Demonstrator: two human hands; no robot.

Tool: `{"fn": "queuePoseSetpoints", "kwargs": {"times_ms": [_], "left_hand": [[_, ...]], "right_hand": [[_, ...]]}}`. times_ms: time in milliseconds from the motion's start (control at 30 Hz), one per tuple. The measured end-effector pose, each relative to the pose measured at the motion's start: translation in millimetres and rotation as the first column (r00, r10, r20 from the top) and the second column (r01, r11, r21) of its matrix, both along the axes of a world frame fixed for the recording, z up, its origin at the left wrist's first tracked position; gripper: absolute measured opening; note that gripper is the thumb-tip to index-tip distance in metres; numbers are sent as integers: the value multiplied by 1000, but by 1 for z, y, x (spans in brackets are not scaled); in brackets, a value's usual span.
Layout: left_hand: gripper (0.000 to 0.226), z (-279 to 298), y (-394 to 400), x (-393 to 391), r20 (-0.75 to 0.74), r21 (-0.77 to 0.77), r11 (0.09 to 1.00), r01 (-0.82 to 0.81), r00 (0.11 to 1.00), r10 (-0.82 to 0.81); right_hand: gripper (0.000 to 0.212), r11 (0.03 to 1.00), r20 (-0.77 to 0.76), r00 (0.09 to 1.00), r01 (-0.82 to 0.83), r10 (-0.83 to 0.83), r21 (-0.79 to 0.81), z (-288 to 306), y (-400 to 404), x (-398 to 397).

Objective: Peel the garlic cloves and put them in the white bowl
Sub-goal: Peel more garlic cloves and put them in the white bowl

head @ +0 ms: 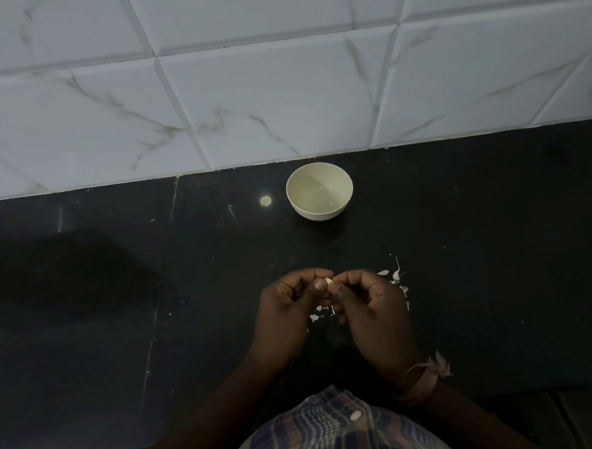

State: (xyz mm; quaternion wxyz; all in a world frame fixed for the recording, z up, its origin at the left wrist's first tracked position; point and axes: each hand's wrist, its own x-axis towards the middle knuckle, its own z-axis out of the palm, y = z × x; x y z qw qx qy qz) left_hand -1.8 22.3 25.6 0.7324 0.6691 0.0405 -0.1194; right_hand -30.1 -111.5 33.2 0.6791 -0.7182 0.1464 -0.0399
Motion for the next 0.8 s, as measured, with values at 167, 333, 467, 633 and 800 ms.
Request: {"fn": "queuePoseSetpoints", "kwargs": {"times_ms": [167,333,467,633,800], "left_hand": [[18,5,-2,0,-51,-37,999,-2,999,0],[20,6,-6,5,-210,-204,971,-126,974,83],[18,9,-8,8,-280,-259,952,-165,956,90],[18,8,-8,11,-280,-177,974,-141,956,87],[17,4,-5,14,-262,-106,989,-104,962,73]], "right_hand": [[4,998,-5,998,55,-55,2,-1,0,3],[4,998,-12,998,64,-64,5,-3,2,3],[3,998,-4,999,52,-52,-18,-3,1,4],[4,998,-2,1000,19,-19,-59,-6,0,3],[8,995,-1,1000,-14,14,-103,-9,-2,5]]}}
